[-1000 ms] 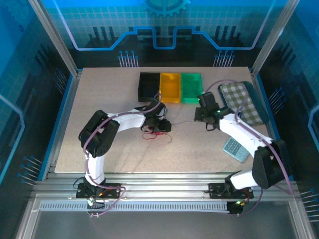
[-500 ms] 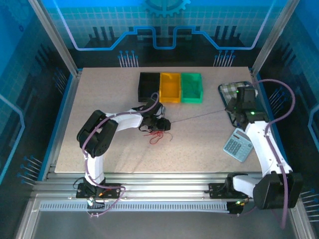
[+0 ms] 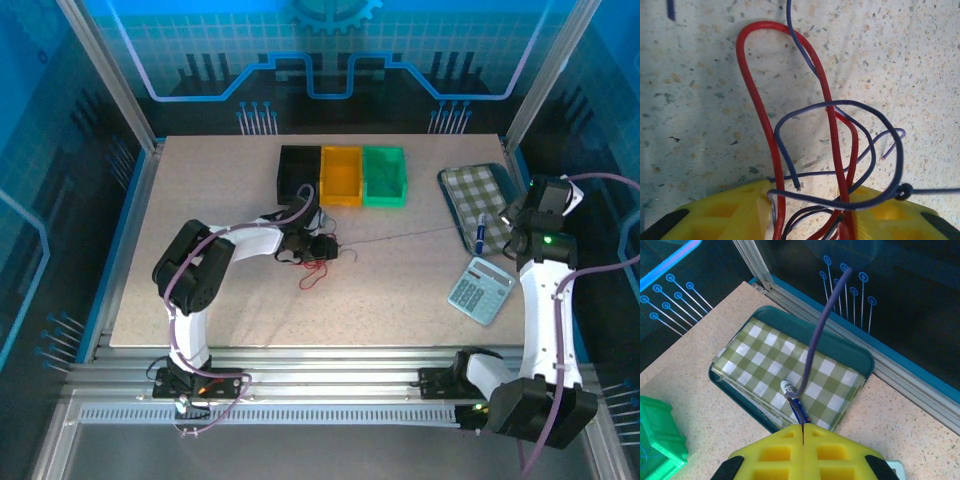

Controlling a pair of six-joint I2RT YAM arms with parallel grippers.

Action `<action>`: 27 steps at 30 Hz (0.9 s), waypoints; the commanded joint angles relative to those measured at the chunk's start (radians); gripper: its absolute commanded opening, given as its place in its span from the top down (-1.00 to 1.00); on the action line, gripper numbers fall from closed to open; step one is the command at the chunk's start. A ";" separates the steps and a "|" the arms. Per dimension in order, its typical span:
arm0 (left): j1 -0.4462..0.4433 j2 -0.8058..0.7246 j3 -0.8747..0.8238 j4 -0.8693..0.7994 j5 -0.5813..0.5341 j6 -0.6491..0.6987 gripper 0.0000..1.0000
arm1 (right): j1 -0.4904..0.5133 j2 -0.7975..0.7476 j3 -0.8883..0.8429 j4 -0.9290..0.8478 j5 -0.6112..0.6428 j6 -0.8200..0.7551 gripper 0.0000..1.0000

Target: Untangle the cables

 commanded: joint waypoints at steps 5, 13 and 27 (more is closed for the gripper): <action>0.072 0.019 -0.096 -0.063 -0.054 -0.019 0.19 | -0.082 -0.013 0.042 -0.016 0.073 0.022 1.00; 0.131 -0.005 -0.163 -0.073 -0.083 -0.018 0.19 | -0.132 0.000 0.083 -0.022 0.091 0.019 1.00; 0.168 -0.010 -0.173 -0.077 -0.095 -0.066 0.19 | -0.152 0.000 0.104 -0.044 0.146 -0.010 1.00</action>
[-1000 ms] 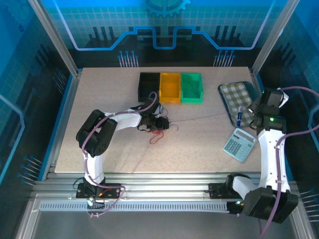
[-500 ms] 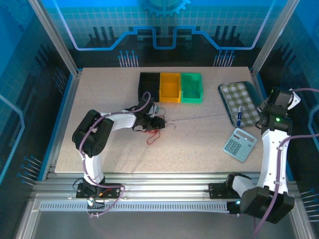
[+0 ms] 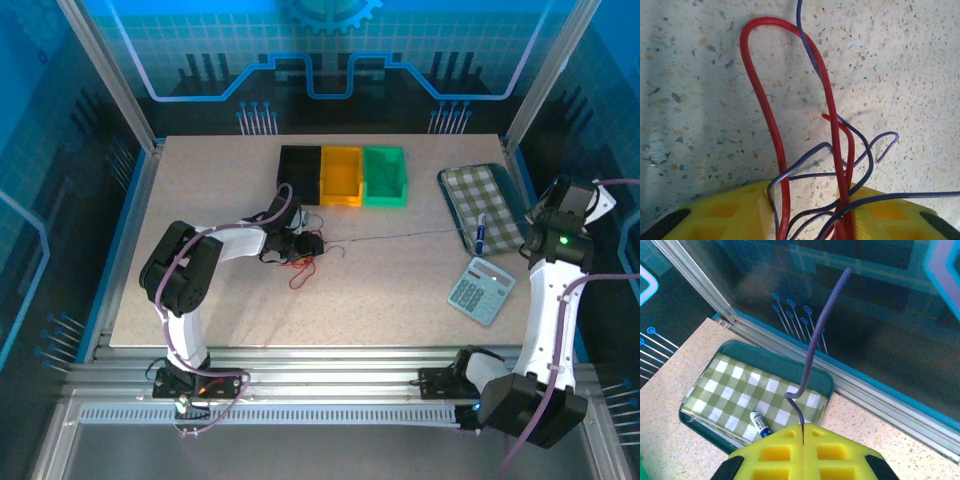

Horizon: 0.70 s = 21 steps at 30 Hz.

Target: Untangle the cables

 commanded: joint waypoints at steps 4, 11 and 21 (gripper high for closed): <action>0.118 0.024 -0.119 -0.133 -0.152 -0.072 0.19 | -0.021 -0.007 0.053 -0.005 0.094 -0.023 1.00; 0.143 -0.009 -0.128 -0.186 -0.214 -0.071 0.17 | -0.024 -0.005 0.052 0.000 0.098 -0.026 1.00; 0.240 -0.055 -0.160 -0.240 -0.248 -0.237 0.16 | -0.033 -0.001 0.060 -0.003 0.093 -0.018 1.00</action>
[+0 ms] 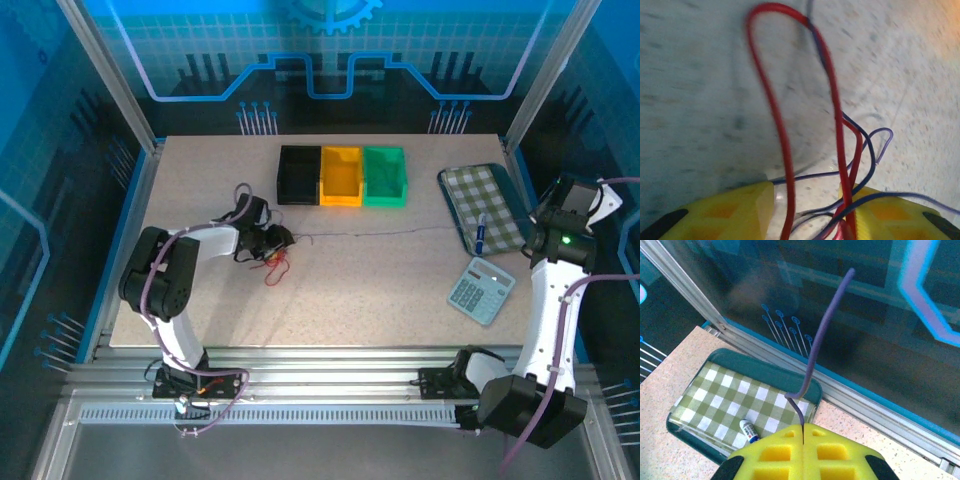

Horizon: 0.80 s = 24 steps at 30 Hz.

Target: Untangle the cables

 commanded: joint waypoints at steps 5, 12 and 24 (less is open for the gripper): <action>0.052 0.019 0.017 -0.357 -0.268 -0.172 0.14 | -0.025 0.005 0.043 0.014 0.048 -0.003 1.00; 0.105 -0.002 0.071 -0.413 -0.262 -0.232 0.11 | -0.026 0.013 0.045 0.016 0.040 0.000 1.00; 0.174 -0.032 0.111 -0.471 -0.283 -0.223 0.10 | -0.008 0.008 -0.003 0.028 -0.040 0.026 1.00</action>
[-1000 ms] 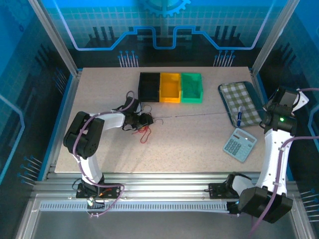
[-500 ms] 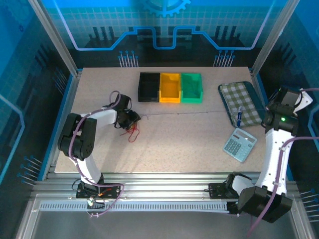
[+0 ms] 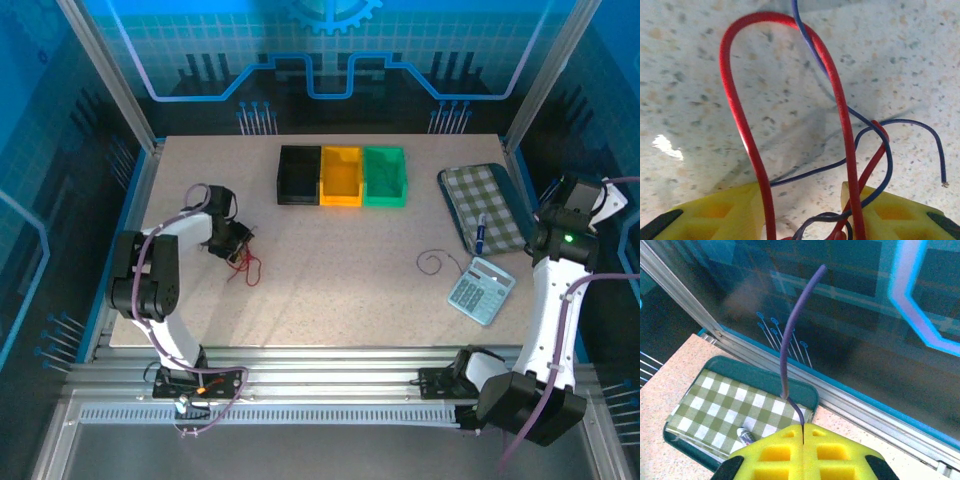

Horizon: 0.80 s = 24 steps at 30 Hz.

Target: Untangle the cables

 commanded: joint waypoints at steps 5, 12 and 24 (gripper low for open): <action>-0.173 0.059 0.108 -0.124 -0.081 0.058 0.12 | 0.163 -0.022 -0.086 0.078 -0.130 -0.002 1.00; -0.416 0.214 0.236 0.023 0.062 0.153 0.14 | 0.625 0.040 -0.223 0.115 -0.109 0.101 1.00; -0.471 0.261 0.326 -0.002 0.049 0.134 0.17 | 0.681 0.201 -0.406 0.146 -0.096 0.221 0.98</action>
